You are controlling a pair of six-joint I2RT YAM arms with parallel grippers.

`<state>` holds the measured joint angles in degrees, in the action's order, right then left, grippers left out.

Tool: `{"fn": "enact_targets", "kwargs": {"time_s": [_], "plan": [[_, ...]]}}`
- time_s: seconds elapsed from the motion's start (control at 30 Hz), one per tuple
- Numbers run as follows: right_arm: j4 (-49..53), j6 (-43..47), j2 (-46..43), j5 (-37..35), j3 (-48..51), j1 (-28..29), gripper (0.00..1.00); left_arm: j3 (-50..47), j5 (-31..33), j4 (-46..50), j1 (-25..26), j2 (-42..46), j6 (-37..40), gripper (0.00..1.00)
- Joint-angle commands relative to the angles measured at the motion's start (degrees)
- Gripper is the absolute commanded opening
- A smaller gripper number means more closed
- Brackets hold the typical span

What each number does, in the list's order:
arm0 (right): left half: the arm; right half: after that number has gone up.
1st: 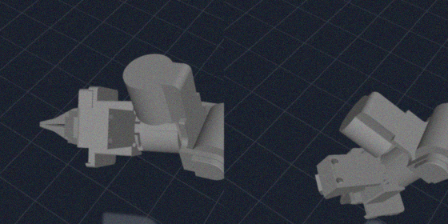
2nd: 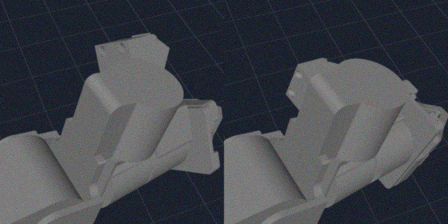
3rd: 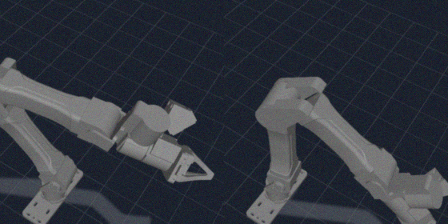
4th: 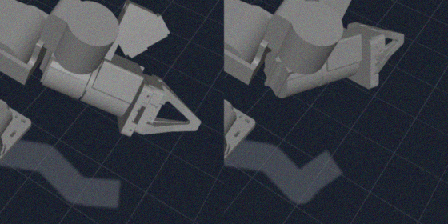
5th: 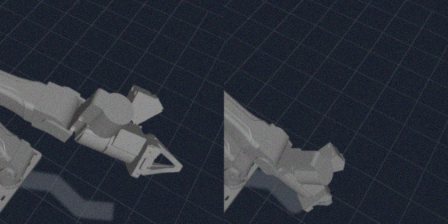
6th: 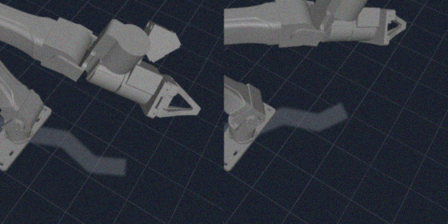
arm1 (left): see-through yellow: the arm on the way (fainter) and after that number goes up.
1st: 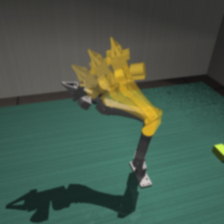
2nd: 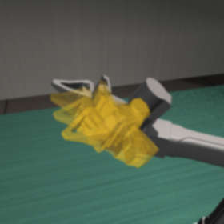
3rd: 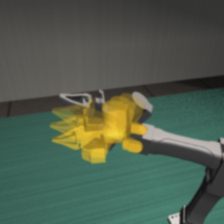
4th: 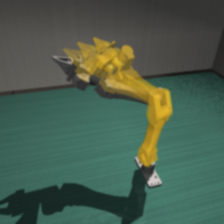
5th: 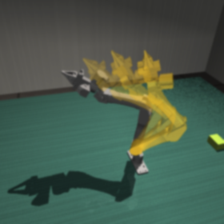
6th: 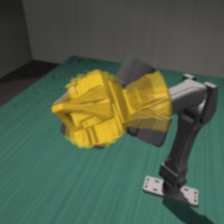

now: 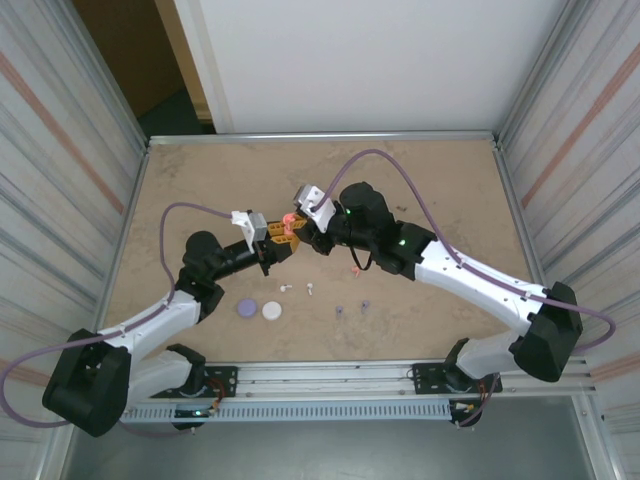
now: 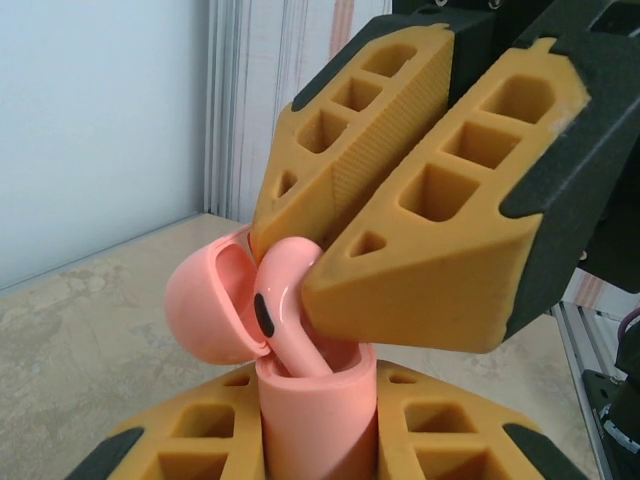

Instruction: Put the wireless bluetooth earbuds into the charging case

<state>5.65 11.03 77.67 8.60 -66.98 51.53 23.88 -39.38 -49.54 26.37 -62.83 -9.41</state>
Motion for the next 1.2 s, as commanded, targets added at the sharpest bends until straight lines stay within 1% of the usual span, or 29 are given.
{"fn": "enact_targets", "kwargs": {"time_s": [0.0, 0.27, 0.43, 0.6, 0.77, 1.17], "plan": [[1.13, 1.02, 0.23, 0.47, -1.83, 0.59, 0.17, 1.12, -0.72, -2.12, 0.52, 0.35, -0.91, 0.0], [2.87, 0.32, -0.2, 2.74, -1.92, 0.59, 0.22, 1.17, -0.78, -2.22, 0.52, 0.58, -0.94, 0.0], [2.88, 0.14, -0.59, 2.78, -2.1, 0.46, 0.3, 1.08, -0.79, -2.21, 0.52, 0.6, -0.9, 0.0], [2.7, -0.38, -1.46, 2.76, -2.8, 0.29, 0.41, 1.07, -0.7, -2.23, 0.52, 0.63, -0.92, 0.0], [2.22, -2.12, -2.95, 2.74, -3.16, -0.56, 0.54, 1.13, -0.69, -2.24, 0.54, 0.56, -0.78, 0.0], [0.58, -9.3, -7.86, 4.58, 0.58, -5.21, 0.83, 1.17, -0.11, -2.28, 0.56, 0.72, -0.51, 0.0]]}}
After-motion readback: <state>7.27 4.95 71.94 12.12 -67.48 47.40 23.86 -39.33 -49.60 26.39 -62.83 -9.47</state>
